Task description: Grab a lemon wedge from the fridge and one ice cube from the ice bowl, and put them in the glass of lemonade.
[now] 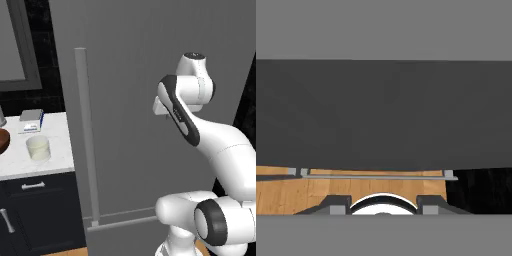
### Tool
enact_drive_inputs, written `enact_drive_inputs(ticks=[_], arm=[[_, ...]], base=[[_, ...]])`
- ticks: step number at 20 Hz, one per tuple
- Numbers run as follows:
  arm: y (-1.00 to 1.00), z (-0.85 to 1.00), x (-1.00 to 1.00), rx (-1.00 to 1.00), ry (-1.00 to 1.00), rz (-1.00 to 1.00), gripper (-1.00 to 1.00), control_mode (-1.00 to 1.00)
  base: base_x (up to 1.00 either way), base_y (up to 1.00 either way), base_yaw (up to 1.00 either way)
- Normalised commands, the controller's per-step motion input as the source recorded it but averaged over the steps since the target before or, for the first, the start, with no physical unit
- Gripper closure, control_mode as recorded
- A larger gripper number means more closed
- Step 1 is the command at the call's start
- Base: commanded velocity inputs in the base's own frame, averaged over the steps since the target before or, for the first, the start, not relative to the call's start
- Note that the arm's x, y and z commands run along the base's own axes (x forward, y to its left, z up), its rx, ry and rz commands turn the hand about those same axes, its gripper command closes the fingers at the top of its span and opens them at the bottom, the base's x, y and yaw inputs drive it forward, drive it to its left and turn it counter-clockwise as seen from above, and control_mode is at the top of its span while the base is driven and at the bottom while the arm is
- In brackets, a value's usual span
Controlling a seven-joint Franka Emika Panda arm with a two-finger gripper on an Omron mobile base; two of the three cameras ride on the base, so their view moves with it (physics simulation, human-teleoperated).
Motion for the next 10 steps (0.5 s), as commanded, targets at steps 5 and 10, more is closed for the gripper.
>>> enact_drive_inputs(ticks=[5,10], arm=[[0.00,-0.01,-0.34,0.00,0.00,0.00,-1.00,-1.00],[0.00,0.00,0.00,0.00,0.00,0.00,-1.00,1.00]], base=[[0.00,0.00,0.00],[-0.26,0.47,0.00]])
